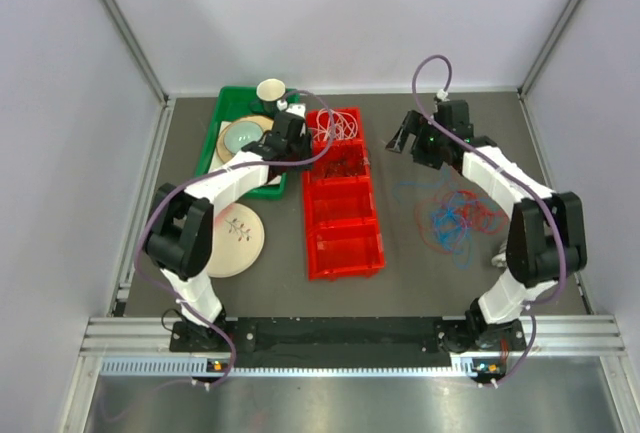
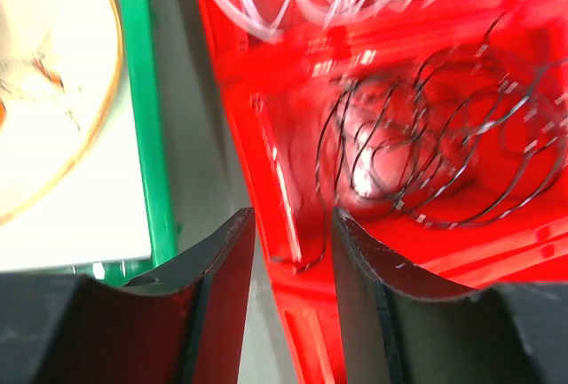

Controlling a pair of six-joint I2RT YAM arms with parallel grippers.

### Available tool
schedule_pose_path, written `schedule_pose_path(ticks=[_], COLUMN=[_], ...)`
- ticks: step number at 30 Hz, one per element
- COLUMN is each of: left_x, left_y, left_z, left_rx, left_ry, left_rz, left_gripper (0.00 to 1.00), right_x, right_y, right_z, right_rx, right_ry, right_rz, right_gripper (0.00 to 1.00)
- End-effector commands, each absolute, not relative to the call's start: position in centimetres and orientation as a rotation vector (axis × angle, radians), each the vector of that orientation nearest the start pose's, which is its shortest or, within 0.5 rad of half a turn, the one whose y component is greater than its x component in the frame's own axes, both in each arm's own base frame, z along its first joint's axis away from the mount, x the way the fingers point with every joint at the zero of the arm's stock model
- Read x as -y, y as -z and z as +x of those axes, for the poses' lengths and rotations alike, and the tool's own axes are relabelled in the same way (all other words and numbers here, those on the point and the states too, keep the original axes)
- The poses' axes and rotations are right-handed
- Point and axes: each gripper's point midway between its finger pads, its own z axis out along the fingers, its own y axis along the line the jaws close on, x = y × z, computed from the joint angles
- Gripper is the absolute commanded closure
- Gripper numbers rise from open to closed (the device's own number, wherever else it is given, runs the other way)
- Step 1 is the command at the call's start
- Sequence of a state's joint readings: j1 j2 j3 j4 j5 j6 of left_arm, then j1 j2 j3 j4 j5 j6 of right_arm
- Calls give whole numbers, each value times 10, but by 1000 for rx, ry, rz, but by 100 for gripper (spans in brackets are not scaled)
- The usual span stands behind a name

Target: Untangle the cables

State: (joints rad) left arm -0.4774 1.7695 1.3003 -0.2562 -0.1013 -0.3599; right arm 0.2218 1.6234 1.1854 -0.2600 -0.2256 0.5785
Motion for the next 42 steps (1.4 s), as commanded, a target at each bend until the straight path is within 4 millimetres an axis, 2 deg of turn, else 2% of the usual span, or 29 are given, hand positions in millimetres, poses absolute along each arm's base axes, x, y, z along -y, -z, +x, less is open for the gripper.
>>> schedule_pose_path(ticks=[1,4,5,12,21,25,27,34,36,37,40,42], left_x=[213,216,217,227,248,250,249,250,247,245,244,246], left_y=[-116,-99,-95,-69,-68,-71,-73,-78,-77,-77,-78,-79], left_z=[419,420,421,429,445,447,446,446,446,447,445,444], left_rx=[-2345,-2396,-2403,-2453,-2436,-2431,-2429,-2420,-2423,-2422,-2424,-2424], left_ry=[277,260,261,269,348,358,359,362,340,324,327,338], left_rz=[66,97,104,169,210,213,213,217,225,221,223,229], left_gripper=[55,55,55,57,59,59,59,63,64,64,63,64], right_x=[-181,-184,-184,-187,-192,-196,-201,-190,-190,-190,-189,-190], right_y=[-139,-126,-116,-97,-77,-69,-68,-74,-82,-85,-94,-105], right_z=[431,437,439,451,458,461,459,461,460,461,460,459], right_rx=[-2358,-2383,-2404,-2435,-2468,-2483,-2485,-2444,-2421,-2407,-2386,-2366], right_ry=[-673,-656,-650,-635,-611,-609,-607,-527,-543,-548,-547,-557], right_rz=[206,221,232,299,340,349,345,383,395,395,389,368], right_gripper=[8,8,9,11,14,18,23,64,72,81,95,100])
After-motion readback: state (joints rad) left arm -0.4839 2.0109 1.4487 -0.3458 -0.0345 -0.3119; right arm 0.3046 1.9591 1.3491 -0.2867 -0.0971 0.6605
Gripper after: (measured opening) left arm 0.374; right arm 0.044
